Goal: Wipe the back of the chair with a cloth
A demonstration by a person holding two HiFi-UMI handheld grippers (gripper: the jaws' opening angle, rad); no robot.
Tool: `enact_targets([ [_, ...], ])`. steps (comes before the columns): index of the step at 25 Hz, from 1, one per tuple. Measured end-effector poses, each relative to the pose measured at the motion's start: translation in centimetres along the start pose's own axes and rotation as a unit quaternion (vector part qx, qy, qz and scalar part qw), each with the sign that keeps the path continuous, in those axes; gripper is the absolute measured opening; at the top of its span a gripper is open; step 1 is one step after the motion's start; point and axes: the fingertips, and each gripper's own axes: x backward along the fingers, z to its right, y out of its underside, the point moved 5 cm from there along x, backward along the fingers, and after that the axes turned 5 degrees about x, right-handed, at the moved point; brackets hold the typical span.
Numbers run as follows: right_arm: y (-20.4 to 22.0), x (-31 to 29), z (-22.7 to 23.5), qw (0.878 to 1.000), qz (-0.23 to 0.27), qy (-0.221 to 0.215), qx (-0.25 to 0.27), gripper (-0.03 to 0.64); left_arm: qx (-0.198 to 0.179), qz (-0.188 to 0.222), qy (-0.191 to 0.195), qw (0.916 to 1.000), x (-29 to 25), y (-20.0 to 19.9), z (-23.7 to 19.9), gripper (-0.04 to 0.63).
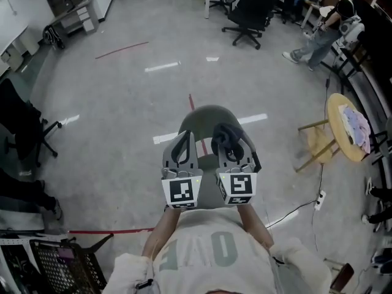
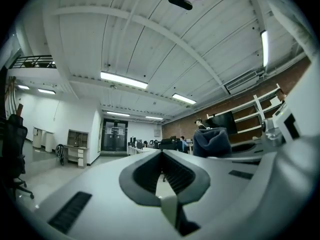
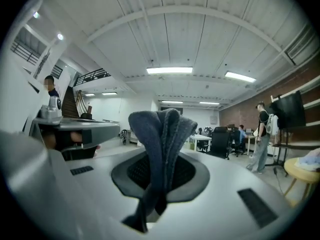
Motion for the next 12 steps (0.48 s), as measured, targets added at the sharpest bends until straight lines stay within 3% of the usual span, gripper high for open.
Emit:
enact_targets([
  [12, -1.5, 0.8, 0.1, 1.000, 0.011, 0.007, 0.001, 0.054, -0.003, 0.025, -0.010, 0.9996, -0.6, -2.1, -0.4, 0.015],
])
